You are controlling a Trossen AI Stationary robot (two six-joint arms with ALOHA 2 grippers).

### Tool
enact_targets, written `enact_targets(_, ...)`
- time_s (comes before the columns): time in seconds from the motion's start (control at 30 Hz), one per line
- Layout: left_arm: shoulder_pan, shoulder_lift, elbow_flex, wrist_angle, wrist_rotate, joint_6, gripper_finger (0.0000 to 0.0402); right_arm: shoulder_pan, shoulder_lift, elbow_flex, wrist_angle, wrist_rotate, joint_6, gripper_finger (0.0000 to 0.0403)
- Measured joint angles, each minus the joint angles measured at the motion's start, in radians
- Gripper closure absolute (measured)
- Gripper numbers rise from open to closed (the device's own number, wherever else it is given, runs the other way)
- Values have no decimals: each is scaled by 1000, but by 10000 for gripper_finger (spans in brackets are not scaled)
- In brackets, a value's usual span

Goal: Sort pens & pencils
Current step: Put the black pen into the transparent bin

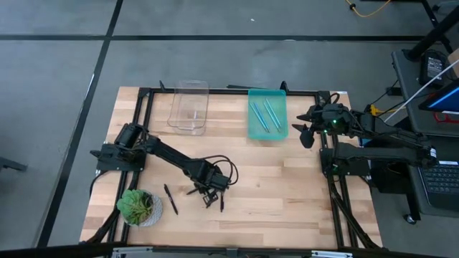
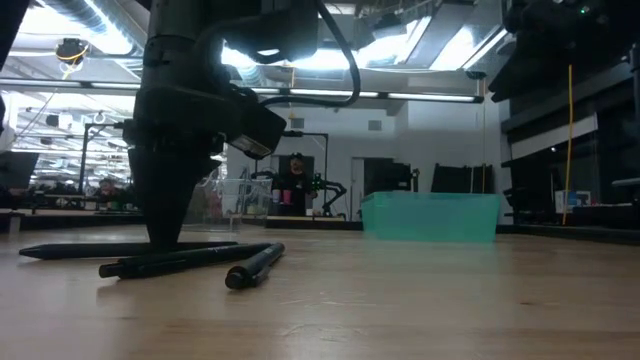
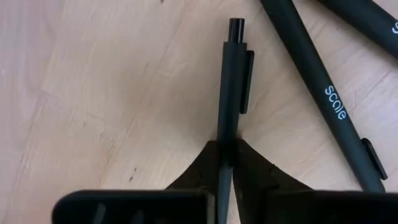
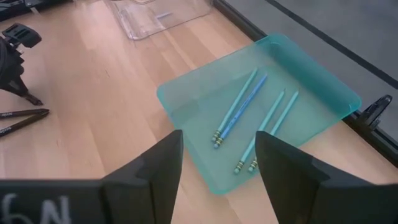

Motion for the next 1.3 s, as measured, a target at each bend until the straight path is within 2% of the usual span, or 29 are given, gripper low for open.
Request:
enact_targets(0.2,0,-16,14,-40,-21,-22,385,0,0,0,0,-5,-27,201)
enact_targets(0.33,9,-56,61,-93,-145,-28,385,0,0,0,0,-5,-27,201)
enact_targets(0.47,20,-132,99,-133,-218,57,385,0,0,0,0,-6,-27,201)
enact_targets(0.87,179,-443,117,-130,-544,261,385,0,0,0,17,-6,-42,201)
enact_targets(1.1,384,-526,117,-128,-544,289,385,0,0,0,49,-6,-69,201)
enact_targets(1.3,575,-522,117,-127,-384,340,385,0,0,0,53,-6,-70,201)
